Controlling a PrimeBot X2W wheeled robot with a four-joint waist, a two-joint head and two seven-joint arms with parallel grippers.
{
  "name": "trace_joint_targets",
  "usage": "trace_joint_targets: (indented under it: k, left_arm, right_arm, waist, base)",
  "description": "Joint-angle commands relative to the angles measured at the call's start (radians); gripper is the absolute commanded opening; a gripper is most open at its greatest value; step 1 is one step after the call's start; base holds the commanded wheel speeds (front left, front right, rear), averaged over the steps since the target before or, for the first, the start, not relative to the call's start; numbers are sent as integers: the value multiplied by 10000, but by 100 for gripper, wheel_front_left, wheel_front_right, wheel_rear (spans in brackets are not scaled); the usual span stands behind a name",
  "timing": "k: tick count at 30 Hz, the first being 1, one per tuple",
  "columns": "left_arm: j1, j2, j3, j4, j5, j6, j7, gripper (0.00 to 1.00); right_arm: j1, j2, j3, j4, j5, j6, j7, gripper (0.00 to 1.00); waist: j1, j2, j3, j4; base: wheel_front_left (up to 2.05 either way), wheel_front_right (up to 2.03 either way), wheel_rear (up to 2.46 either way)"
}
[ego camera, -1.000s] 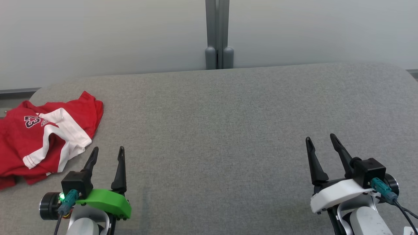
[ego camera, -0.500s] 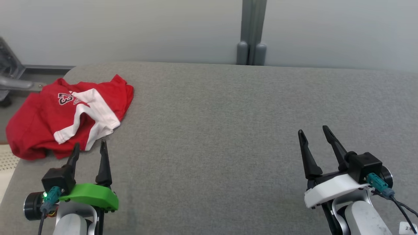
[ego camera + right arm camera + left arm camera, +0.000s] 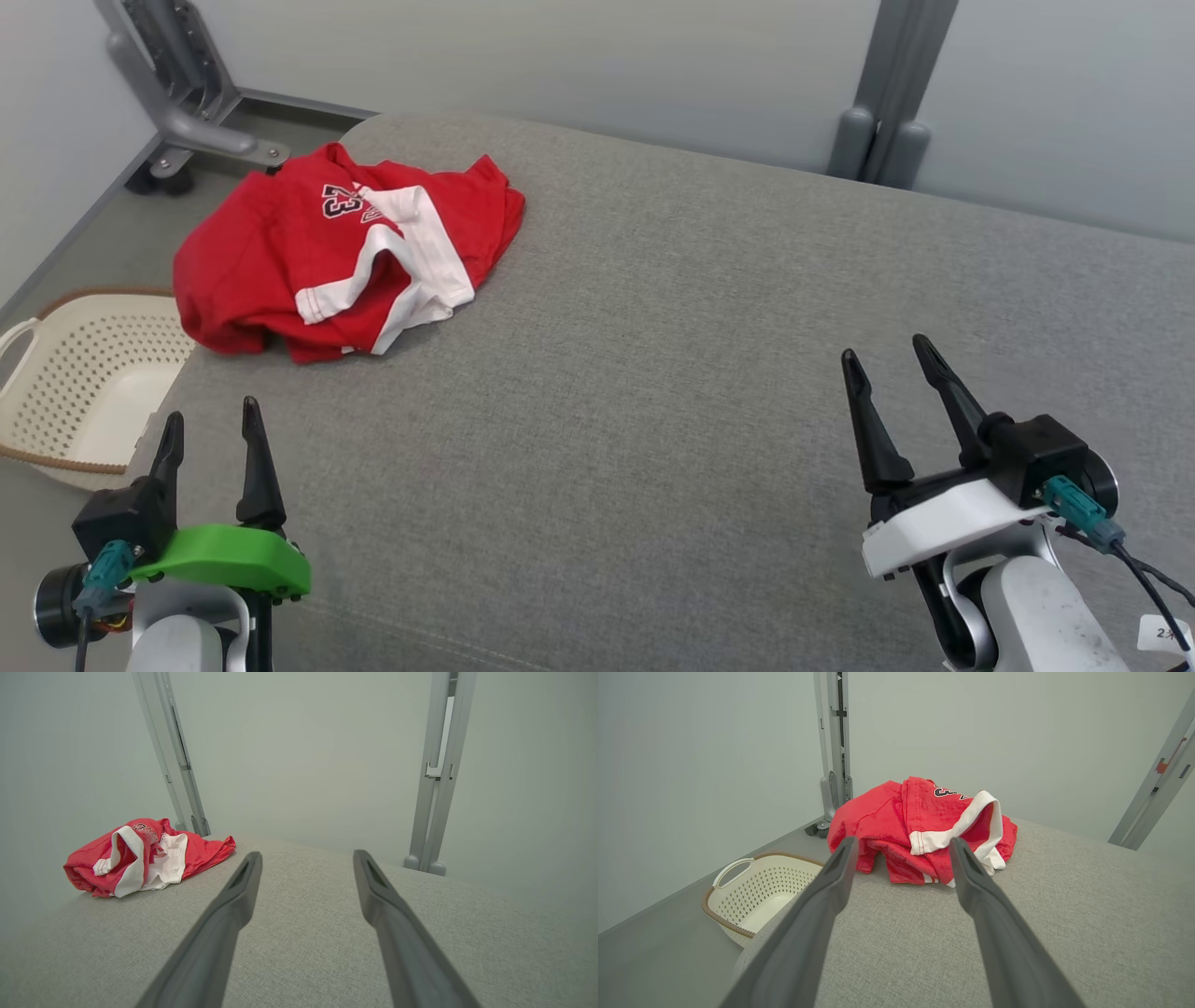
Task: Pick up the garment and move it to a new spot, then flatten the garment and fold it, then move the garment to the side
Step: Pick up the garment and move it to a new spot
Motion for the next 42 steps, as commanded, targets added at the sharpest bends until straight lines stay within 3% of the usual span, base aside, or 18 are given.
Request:
trace_joint_targets:
  k: [1, 7, 14, 21, 30, 31, 32, 36, 42]
  left_arm:
    - [31, -51, 31, -55, 4, -68, -32, 100]
    - [-415, -179, -20, -175, 89, -121, -32, 100]
    - [-2077, -217, -588, 394, 151, -359, -20, 100]
    - [-4352, 150, -1134, 2707, -282, -507, 214, 100]
    - [-6094, 958, -828, 5590, -929, -520, 257, 100]
    - [-6208, 1037, -759, 5680, -975, -519, 160, 27]
    - [-6255, 1068, -720, 5727, -1002, -513, 105, 0]
    - [-6210, 1253, -426, 5515, -1146, -515, -41, 0]
    - [-5206, 1332, 431, 3342, -921, -358, -27, 0]
  right_arm:
    - [-182, -56, -20, -52, -72, 3, 33, 100]
    - [-415, -207, 43, -281, -106, 1, 239, 100]
    - [-1057, -576, 163, -871, -219, 1, 712, 100]
    - [-1717, -853, 185, -1326, -268, 1, 994, 100]
    - [-1750, -904, 35, -1401, -285, 1, 942, 100]
    - [-1725, -907, 5, -1406, -305, 1, 924, 100]
    - [-1705, -895, -31, -1409, -319, 1, 907, 100]
    - [-1633, -792, -163, -1386, -320, 1, 786, 100]
    - [-1471, -617, -218, -1181, -296, 1, 584, 100]
  waist:
    - [0, 0, 306, 427]
    - [0, 0, 813, 380]
    - [0, 0, 2155, -157]
    - [0, 0, 3402, -888]
    - [0, 0, 3923, -1375]
    - [0, 0, 3926, -1377]
    - [0, 0, 3919, -1372]
    - [0, 0, 3737, -1351]
    - [0, 0, 3095, -1393]
  base:
    - [0, 0, 0]
    - [0, 0, 0]
    - [0, 0, 0]
    - [0, 0, 0]
    - [0, 0, 0]
    - [0, 0, 0]
    - [0, 0, 0]
    - [0, 0, 0]
    - [0, 0, 0]
